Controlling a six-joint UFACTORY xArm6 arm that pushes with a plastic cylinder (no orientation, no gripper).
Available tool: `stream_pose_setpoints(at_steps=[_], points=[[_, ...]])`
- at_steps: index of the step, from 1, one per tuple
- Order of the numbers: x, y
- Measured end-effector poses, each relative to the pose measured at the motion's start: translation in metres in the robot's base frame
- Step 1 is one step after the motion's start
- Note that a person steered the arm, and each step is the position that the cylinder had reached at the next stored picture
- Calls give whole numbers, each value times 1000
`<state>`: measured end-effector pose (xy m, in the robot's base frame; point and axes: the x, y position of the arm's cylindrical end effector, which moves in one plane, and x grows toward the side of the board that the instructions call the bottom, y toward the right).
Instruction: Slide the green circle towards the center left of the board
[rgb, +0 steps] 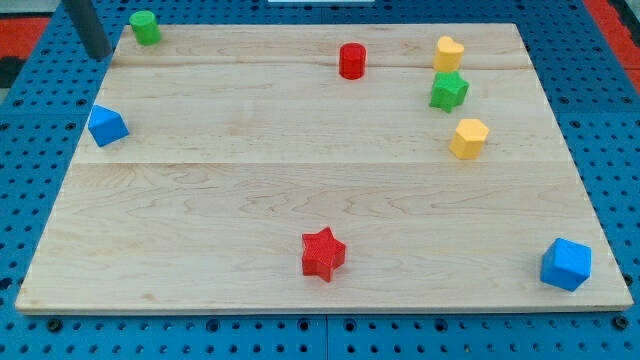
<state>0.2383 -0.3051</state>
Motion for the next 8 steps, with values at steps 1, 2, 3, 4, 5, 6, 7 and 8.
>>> stream_pose_setpoints(at_steps=[1, 2, 3, 4, 5, 6, 7, 8], points=[[-30, 0], [-47, 1], [-46, 66], [-46, 116], [-47, 130], [-47, 130], [-46, 191], [-45, 259]])
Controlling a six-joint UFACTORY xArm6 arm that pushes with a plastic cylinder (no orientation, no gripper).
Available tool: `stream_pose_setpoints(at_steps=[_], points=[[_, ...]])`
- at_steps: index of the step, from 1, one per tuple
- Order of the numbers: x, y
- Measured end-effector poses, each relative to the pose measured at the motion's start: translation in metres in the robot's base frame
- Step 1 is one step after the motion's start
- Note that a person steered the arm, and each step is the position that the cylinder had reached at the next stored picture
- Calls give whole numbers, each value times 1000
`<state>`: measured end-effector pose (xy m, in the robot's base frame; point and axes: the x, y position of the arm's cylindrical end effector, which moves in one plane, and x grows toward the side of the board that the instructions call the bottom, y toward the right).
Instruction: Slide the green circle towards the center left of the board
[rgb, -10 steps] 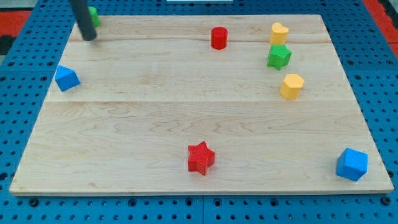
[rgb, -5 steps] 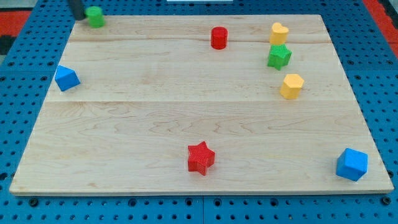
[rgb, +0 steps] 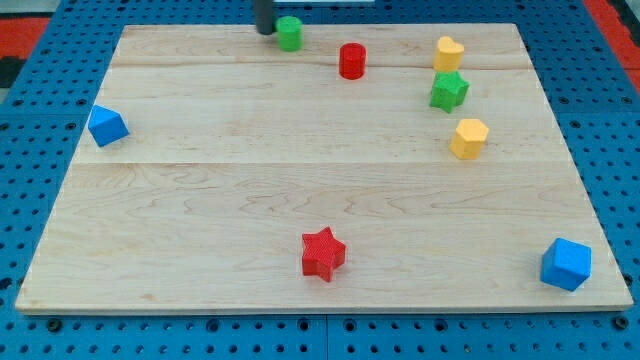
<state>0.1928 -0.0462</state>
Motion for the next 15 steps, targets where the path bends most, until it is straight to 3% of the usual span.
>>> stream_pose_setpoints(at_steps=[5, 10, 13, 15], points=[[0, 108], [28, 91], [96, 70], [38, 71]])
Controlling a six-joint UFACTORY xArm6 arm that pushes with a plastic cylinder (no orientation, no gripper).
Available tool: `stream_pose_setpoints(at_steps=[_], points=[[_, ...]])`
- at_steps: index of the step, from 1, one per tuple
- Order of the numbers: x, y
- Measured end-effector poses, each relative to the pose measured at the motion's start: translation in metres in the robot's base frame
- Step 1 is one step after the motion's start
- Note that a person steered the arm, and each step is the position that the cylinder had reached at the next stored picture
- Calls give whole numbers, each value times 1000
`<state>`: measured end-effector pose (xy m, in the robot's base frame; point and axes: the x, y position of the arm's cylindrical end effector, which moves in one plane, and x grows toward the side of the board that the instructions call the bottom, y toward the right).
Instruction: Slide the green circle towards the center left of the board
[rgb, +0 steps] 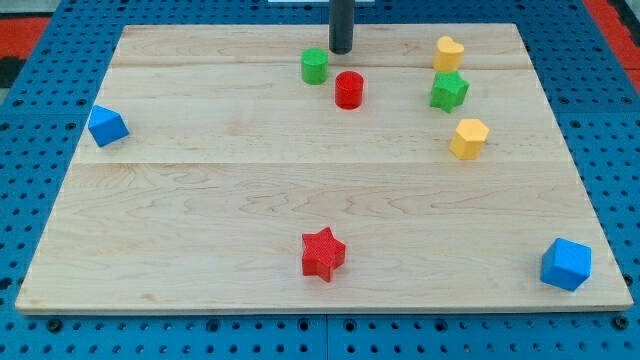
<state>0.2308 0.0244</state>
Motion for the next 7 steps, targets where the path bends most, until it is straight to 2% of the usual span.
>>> stream_pose_setpoints(at_steps=[1, 3, 4, 6, 7], points=[[7, -10], [50, -33], [57, -58], [108, -131], [117, -175]])
